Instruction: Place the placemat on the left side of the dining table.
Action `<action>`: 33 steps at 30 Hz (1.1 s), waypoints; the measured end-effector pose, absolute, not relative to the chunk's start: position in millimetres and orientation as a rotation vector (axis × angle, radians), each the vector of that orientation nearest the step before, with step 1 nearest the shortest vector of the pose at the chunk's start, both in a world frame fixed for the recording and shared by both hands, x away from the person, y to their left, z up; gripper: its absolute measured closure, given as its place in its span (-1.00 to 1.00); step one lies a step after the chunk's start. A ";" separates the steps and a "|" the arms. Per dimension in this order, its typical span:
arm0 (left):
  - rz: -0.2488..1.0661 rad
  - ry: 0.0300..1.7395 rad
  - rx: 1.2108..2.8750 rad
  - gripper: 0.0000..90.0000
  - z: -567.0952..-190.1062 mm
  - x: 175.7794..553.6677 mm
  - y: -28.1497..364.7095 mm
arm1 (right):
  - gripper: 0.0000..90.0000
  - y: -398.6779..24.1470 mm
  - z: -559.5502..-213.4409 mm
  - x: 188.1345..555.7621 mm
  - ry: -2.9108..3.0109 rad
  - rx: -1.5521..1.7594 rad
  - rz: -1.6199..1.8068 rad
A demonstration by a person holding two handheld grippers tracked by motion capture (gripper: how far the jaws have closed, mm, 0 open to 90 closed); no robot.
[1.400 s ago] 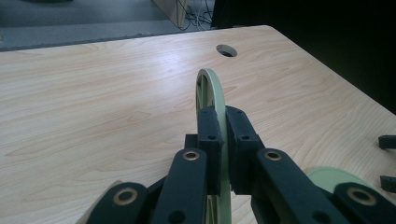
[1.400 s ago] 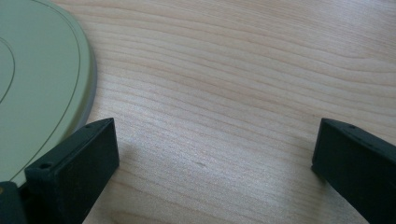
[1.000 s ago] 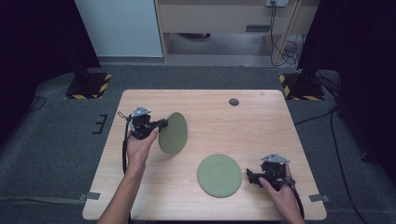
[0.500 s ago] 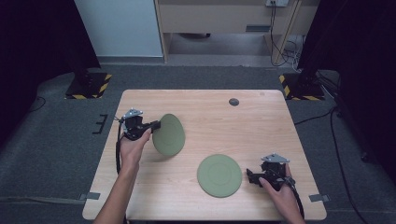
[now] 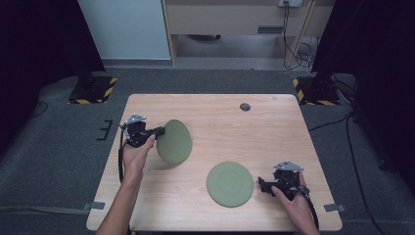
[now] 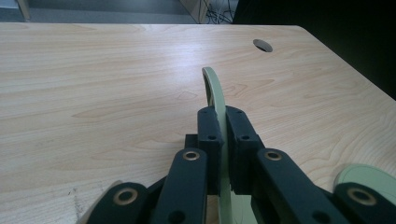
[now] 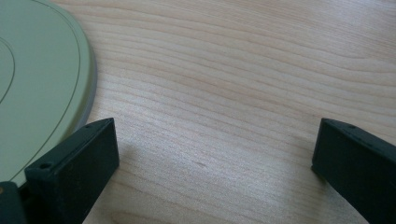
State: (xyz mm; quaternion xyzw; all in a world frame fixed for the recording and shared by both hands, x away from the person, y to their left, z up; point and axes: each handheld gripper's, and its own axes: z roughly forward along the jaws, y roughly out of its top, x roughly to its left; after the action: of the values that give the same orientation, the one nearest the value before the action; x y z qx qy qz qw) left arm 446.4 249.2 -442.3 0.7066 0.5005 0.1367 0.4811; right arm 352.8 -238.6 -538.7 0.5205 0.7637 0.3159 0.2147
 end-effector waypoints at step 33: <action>0.380 1.247 1.717 0.89 -437.7 445.3 266.2 | -0.98 -238.6 -538.9 352.9 2.119 1.438 0.879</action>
State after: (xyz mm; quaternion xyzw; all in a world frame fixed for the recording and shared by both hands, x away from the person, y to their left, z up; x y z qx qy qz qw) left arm 445.3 266.2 -437.7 0.7015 0.5098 0.1552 0.4732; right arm 352.9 -238.6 -538.9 0.5187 0.7643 0.3169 0.2154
